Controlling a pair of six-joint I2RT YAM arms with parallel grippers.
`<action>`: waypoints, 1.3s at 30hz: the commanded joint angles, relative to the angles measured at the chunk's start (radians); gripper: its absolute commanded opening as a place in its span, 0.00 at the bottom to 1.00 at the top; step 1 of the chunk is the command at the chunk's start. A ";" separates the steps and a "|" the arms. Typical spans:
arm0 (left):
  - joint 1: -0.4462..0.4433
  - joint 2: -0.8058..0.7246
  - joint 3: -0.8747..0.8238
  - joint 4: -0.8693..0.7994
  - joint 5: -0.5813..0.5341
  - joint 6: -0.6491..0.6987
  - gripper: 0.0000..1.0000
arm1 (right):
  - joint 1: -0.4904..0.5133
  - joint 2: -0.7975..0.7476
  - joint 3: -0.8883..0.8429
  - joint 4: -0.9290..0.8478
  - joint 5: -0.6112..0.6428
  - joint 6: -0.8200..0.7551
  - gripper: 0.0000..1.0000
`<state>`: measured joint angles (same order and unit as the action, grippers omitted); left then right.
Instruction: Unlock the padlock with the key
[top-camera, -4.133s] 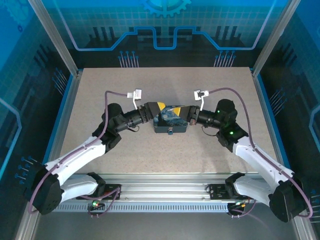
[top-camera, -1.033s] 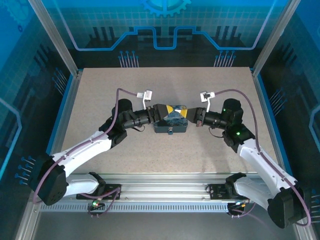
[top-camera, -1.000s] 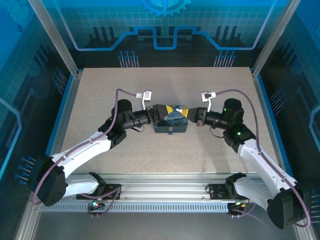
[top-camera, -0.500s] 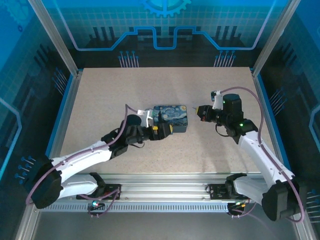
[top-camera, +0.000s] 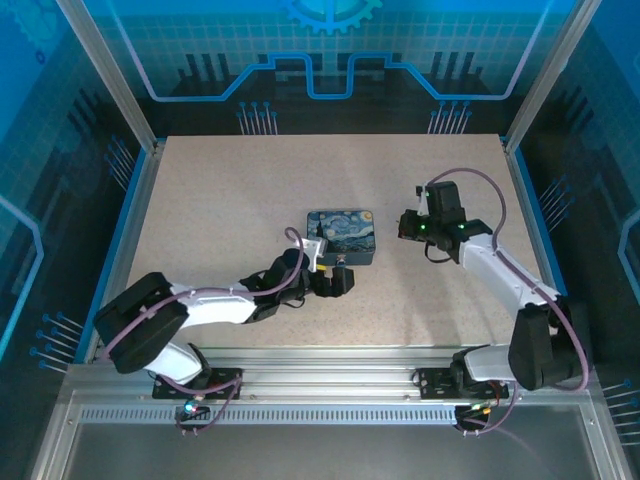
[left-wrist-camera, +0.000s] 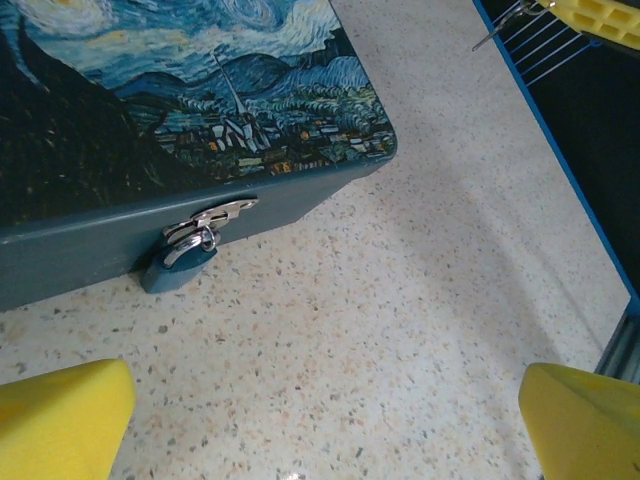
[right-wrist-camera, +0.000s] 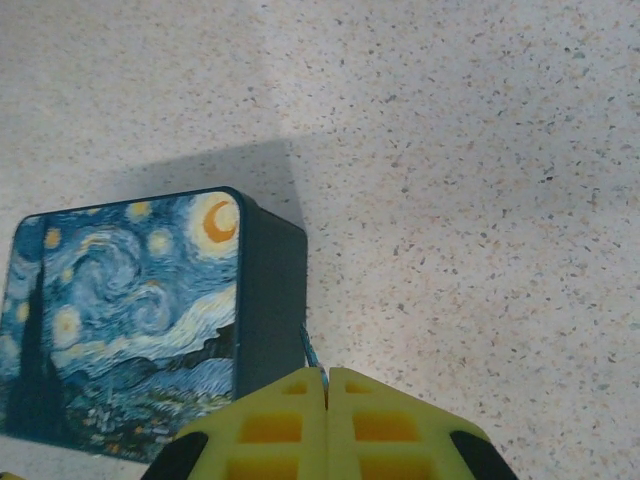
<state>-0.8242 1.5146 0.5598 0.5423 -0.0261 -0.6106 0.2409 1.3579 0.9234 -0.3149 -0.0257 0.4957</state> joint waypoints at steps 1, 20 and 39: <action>-0.005 0.046 -0.001 0.118 -0.031 0.057 0.99 | 0.018 0.052 0.042 0.032 0.032 -0.010 0.00; 0.090 0.102 -0.018 0.173 0.039 0.071 0.99 | 0.131 0.288 0.145 0.049 0.089 -0.007 0.00; 0.001 0.389 -0.023 0.572 -0.133 0.158 0.99 | 0.167 0.330 0.167 0.060 0.095 -0.018 0.00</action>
<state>-0.8150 1.8568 0.5323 1.0183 -0.1291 -0.4965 0.3901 1.6768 1.0626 -0.2684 0.0708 0.4953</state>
